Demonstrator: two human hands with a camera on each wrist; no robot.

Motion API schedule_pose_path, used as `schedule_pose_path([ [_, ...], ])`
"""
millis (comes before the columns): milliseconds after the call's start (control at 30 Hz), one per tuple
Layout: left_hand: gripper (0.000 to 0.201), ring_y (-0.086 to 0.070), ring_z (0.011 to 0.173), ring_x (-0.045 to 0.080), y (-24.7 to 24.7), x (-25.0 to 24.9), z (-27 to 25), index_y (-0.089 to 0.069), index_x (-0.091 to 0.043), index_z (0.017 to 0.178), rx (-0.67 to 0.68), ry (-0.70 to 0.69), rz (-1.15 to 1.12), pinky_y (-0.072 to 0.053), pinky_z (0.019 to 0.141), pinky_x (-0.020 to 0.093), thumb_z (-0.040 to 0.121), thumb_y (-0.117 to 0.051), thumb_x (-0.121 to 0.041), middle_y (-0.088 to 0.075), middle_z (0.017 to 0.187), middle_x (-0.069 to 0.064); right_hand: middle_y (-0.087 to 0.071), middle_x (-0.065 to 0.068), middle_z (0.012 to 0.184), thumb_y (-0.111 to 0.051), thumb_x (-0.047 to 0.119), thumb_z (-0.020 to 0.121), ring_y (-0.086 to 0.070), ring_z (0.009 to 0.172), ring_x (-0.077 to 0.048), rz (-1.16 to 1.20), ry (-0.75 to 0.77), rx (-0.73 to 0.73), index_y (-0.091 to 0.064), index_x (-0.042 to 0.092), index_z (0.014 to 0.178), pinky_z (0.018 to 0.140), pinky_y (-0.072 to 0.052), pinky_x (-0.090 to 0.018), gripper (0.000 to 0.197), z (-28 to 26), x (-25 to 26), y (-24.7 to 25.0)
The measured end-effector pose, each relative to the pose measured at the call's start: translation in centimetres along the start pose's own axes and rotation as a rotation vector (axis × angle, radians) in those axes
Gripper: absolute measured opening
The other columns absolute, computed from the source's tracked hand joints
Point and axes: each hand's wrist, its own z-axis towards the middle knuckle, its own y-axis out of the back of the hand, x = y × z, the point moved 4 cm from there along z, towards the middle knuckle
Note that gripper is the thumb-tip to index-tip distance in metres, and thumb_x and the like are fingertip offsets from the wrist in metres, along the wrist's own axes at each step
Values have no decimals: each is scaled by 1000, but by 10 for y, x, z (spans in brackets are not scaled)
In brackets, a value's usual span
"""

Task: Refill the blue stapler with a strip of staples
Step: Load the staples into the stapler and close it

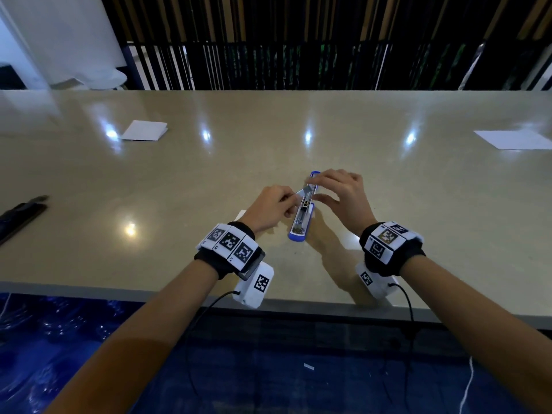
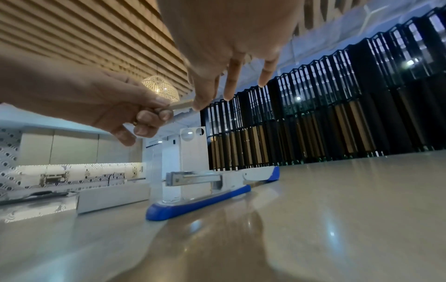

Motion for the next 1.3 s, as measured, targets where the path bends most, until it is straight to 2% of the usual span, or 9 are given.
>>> schedule_pose_path([
  [167,24,-55,60,17,-7,7,-4,-66,1,85,41,24,-5,-46,67,25,97,-49,-11,-59,63,1,-70,10,90,-63,32,80,-57,90,-11,-69,127,74,-69,26,85,80,-17,-26,10,8,2,-4],
  [300,21,-55,63,15,-12,9,-8,-64,-4,87,57,40,-1,-44,65,22,97,-50,-15,-61,71,4,-68,9,90,-66,22,76,-60,91,-15,-160,240,206,-67,25,88,84,-21,-32,13,8,5,-16],
  [433,34,-55,72,13,-18,21,-11,-60,-2,100,13,127,66,-43,66,23,80,-73,-26,-60,91,5,-67,4,89,-66,18,78,-62,90,-20,-48,105,239,-70,20,83,78,-15,-27,7,11,-6,-22],
  [533,67,-56,98,23,-30,33,-16,-51,-5,113,30,220,270,-48,81,35,65,-81,-40,-51,108,6,-67,1,85,-71,14,74,-64,83,-22,3,54,359,-73,18,79,76,-32,-35,7,14,-14,-33],
  [600,71,-54,103,28,-39,35,-17,-48,-7,116,28,246,392,-48,85,39,66,-77,-47,-50,113,9,-70,1,82,-75,15,72,-65,77,-22,32,48,430,-72,16,80,75,-46,-40,8,16,-13,-36],
  [700,73,-52,108,31,-46,34,-11,-49,-6,120,29,249,540,-47,93,44,71,-71,-55,-48,119,12,-72,-7,79,-79,10,68,-65,71,-24,147,15,449,-73,7,81,71,-53,-42,14,18,-12,-38],
  [833,48,-55,103,34,-38,39,-4,-59,-4,110,33,267,532,-49,86,44,77,-70,-38,-51,113,14,-70,-12,81,-78,5,69,-65,73,-26,218,-34,462,-74,2,82,73,-54,-40,14,22,-14,-42],
  [967,31,-57,79,27,-15,50,-7,-69,2,96,22,258,376,-45,67,33,74,-74,-19,-56,87,12,-68,-13,82,-76,2,70,-63,75,-25,263,-64,420,-75,3,81,73,-51,-35,11,25,-12,-42],
  [1300,35,-53,79,19,-3,59,-7,-69,-1,104,34,252,270,-43,71,26,73,-77,-14,-56,89,7,-67,-13,83,-78,5,69,-55,71,-15,218,-79,542,-76,3,84,71,-48,-30,16,31,11,-57],
])
